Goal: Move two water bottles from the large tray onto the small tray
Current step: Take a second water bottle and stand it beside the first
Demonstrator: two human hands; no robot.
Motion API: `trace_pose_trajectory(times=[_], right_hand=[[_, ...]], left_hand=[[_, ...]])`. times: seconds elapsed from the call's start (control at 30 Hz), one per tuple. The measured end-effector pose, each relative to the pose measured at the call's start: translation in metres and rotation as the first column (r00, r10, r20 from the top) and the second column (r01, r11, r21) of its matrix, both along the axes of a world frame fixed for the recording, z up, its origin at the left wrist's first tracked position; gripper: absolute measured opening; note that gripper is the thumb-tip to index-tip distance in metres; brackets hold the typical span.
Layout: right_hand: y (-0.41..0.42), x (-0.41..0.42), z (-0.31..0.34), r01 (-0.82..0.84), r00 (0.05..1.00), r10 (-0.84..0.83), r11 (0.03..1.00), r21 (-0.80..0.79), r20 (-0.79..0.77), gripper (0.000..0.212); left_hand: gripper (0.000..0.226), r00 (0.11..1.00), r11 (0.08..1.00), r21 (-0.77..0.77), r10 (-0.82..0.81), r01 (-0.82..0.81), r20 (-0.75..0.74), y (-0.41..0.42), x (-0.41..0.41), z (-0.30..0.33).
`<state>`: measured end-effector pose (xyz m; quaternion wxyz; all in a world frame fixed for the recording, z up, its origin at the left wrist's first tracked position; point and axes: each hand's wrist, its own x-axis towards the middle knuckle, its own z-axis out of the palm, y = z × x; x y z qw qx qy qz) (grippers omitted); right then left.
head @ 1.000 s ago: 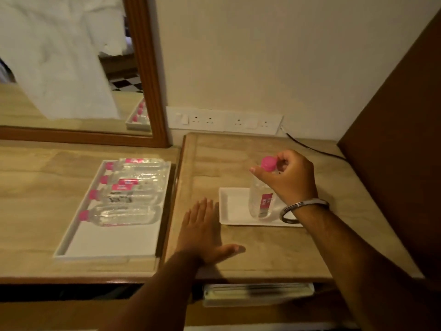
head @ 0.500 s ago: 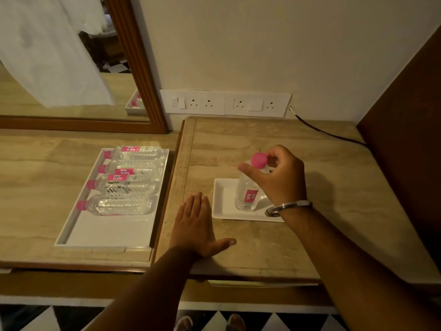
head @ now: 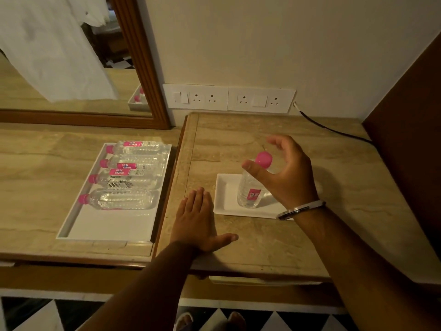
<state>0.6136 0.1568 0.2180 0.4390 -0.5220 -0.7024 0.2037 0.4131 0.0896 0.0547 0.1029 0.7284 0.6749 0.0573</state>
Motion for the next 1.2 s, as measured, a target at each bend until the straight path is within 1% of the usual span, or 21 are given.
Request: trace_pose_trajectory(times=[0.07, 0.13, 0.17, 0.23, 0.3, 0.33, 0.4, 0.5, 0.6, 0.7, 0.77, 0.83, 0.9, 0.97, 1.07, 1.2], right_hand=[[-0.006, -0.004, 0.008, -0.037, 0.997, 0.032, 0.996, 0.083, 0.064, 0.074], [-0.017, -0.013, 0.017, -0.103, 0.975, 0.063, 0.978, 0.18, 0.214, 0.079], [-0.023, -0.02, 0.021, -0.16, 0.948, 0.091, 0.964, 0.211, 0.306, 0.082], [-0.035, -0.04, 0.029, -0.324, 0.862, 0.194, 0.922, 0.214, 0.469, 0.087], [-0.043, -0.066, 0.031, -0.461, 0.749, 0.292, 0.874, 0.152, 0.595, 0.091], [-0.044, -0.08, 0.029, -0.492, 0.7, 0.316, 0.863, 0.112, 0.64, 0.093], [-0.045, -0.115, 0.022, -0.494, 0.632, 0.318, 0.868, 0.052, 0.707, 0.098], [-0.044, -0.17, 0.003, -0.457, 0.552, 0.323, 0.888, -0.045, 0.768, 0.103], [-0.045, -0.229, -0.021, -0.43, 0.501, 0.354, 0.894, -0.127, 0.79, 0.106], [-0.045, -0.289, -0.05, -0.419, 0.449, 0.367, 0.892, -0.171, 0.815, 0.107], [-0.043, -0.329, -0.07, -0.403, 0.411, 0.378, 0.892, -0.206, 0.83, 0.106], [-0.041, -0.361, -0.088, -0.373, 0.37, 0.395, 0.892, -0.254, 0.841, 0.104], [-0.04, -0.387, -0.103, -0.339, 0.323, 0.408, 0.892, -0.299, 0.854, 0.101], [-0.038, -0.412, -0.116, -0.312, 0.295, 0.419, 0.892, -0.328, 0.859, 0.092], [-0.033, -0.44, -0.134, -0.281, 0.277, 0.408, 0.9, -0.333, 0.87, 0.068], [-0.024, -0.462, -0.152, -0.234, 0.253, 0.33, 0.933, -0.274, 0.909, 0.038]], left_hand=[[0.141, 1.0, 1.0, 0.005, 0.006, -0.006, 0.01, 0.0, -0.001, 0.0], [0.14, 0.999, 1.0, -0.02, -0.019, 0.02, 0.026, -0.001, -0.003, 0.003], [0.139, 0.999, 0.999, -0.03, -0.036, 0.037, 0.039, -0.002, -0.006, 0.006], [0.134, 0.998, 0.998, -0.026, -0.051, 0.052, 0.031, -0.005, -0.022, 0.013], [0.129, 0.998, 0.999, -0.01, -0.041, 0.041, -0.055, -0.008, -0.056, 0.022], [0.128, 0.996, 1.0, 0.003, -0.028, 0.028, -0.089, -0.011, -0.078, 0.026], [0.127, 0.993, 1.0, 0.022, 0.013, -0.01, -0.121, -0.019, -0.135, 0.034], [0.123, 0.982, 0.998, -0.005, 0.067, -0.069, -0.175, -0.039, -0.218, 0.041], [0.125, 0.969, 0.993, -0.062, 0.086, -0.103, -0.23, -0.061, -0.29, 0.043], [0.128, 0.96, 0.986, -0.12, 0.077, -0.113, -0.271, -0.08, -0.355, 0.034], [0.128, 0.958, 0.982, -0.14, 0.085, -0.127, -0.273, -0.089, -0.397, 0.024], [0.13, 0.967, 0.977, -0.165, 0.091, -0.132, -0.237, -0.094, -0.428, 0.012], [0.132, 0.979, 0.973, -0.208, 0.057, -0.098, -0.196, -0.096, -0.449, -0.001], [0.132, 0.986, 0.969, -0.243, 0.001, -0.043, -0.168, -0.093, -0.464, -0.016], [0.13, 0.993, 0.966, -0.258, -0.032, 0.001, -0.115, -0.08, -0.478, -0.039], [0.128, 0.993, 0.975, -0.216, -0.066, 0.043, -0.102, -0.059, -0.481, -0.066]])
